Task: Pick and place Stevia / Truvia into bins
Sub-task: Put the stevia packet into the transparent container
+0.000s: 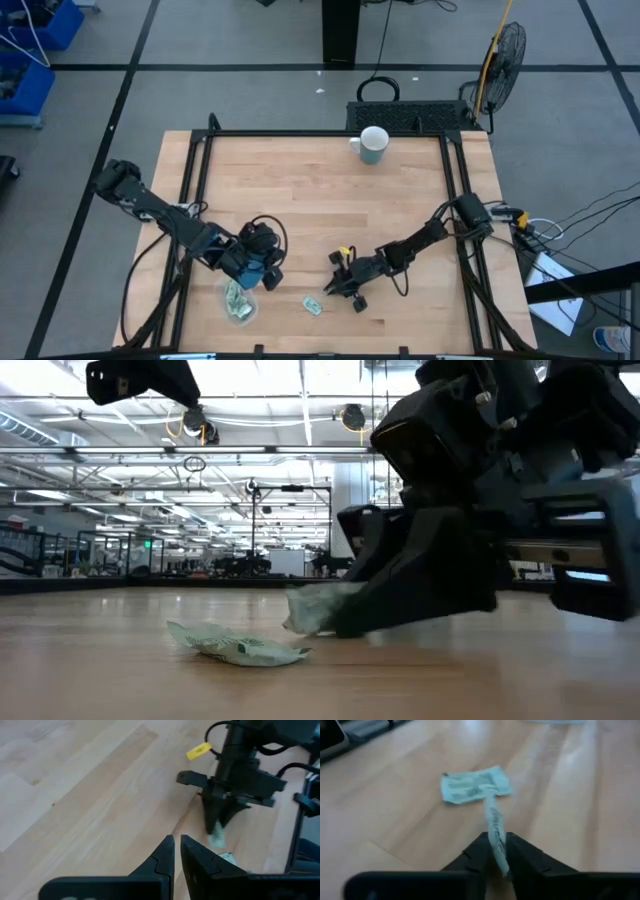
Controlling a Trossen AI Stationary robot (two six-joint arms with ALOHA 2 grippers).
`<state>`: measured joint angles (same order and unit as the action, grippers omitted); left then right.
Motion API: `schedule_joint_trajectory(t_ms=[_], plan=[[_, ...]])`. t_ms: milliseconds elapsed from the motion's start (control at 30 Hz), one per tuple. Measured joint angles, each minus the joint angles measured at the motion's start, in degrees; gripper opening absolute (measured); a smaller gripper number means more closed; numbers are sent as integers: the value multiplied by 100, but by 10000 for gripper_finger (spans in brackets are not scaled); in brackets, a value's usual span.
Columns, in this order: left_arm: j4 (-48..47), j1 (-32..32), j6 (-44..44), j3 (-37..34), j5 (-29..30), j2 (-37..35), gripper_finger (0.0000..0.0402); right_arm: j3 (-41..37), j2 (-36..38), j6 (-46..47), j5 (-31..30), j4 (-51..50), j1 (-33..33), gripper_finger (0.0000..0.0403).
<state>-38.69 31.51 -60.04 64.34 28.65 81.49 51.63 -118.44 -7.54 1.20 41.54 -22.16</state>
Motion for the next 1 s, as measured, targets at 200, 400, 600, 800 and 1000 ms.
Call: schedule_joint_trajectory(t_ms=[200, 400, 600, 800, 1000], plan=[[366, 0, 97, 0, 146, 193, 35, -8, 817, -749, -789, -293, 20, 6], [1128, -40, 1578, -2, 662, 736, 35, -147, 1703, -974, -1636, -654, 315, 5], [1563, -308, 2391, -2, 713, 1310, 35, -594, 2358, -395, -1480, -868, 686, 5], [1713, -747, 2822, -7, 370, 1575, 60, -1056, 2767, 262, -543, -851, 948, 6], [2675, -1150, 3726, -4, -61, 1572, 129, -1249, 2775, 237, -546, -664, 1001, 6]])
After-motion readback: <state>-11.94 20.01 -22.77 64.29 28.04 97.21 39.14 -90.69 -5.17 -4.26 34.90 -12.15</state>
